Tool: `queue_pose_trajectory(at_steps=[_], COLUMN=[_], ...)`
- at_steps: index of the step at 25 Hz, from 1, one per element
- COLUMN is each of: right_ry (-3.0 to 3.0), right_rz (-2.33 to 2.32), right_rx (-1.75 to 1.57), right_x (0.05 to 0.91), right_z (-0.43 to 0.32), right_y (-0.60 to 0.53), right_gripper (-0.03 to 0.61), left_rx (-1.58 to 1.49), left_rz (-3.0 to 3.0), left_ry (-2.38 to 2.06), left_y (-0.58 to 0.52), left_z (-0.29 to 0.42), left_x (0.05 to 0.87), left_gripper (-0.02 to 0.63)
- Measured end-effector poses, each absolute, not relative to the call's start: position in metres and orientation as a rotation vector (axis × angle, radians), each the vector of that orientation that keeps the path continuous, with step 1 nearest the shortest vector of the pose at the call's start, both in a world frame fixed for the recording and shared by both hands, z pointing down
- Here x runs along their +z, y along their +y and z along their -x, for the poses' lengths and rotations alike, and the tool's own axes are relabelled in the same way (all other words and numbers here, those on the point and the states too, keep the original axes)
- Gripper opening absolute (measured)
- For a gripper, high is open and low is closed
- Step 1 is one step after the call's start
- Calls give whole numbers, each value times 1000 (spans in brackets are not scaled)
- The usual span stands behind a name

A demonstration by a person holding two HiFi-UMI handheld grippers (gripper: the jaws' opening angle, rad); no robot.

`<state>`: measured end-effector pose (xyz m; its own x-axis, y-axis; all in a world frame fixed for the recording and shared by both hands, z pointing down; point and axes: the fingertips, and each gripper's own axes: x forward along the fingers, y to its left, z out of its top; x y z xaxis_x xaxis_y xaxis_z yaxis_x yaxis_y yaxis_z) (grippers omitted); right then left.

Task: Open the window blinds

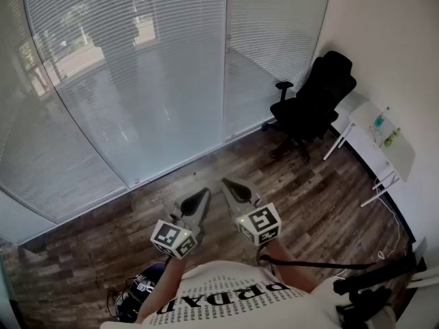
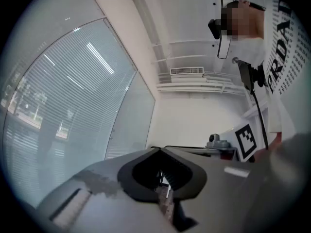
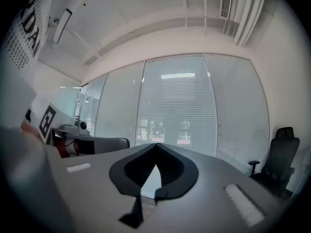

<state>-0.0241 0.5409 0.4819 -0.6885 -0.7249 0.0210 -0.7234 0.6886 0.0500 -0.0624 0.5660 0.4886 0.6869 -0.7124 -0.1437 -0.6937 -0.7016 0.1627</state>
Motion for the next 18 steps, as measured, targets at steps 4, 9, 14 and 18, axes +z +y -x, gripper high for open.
queue_pose_trajectory(at_steps=[4, 9, 14, 18], right_ry=[-2837, -2839, -2863, -2868], right_rz=[-1220, -1238, -1254, -1246], right_rx=[-73, -99, -120, -112], right_x=[484, 484, 476, 475], right_z=[21, 20, 17, 13], right_y=[537, 536, 535, 535], right_gripper=[8, 8, 8, 8], left_rx=[-301, -302, -316, -317], left_rz=[-2796, -2786, -2790, -2799], left_ry=[-1168, -1165, -1173, -1190], left_y=[562, 561, 558, 558], left_z=[59, 58, 55, 50], left_x=[489, 493, 491, 488], left_gripper=[2, 2, 0, 0])
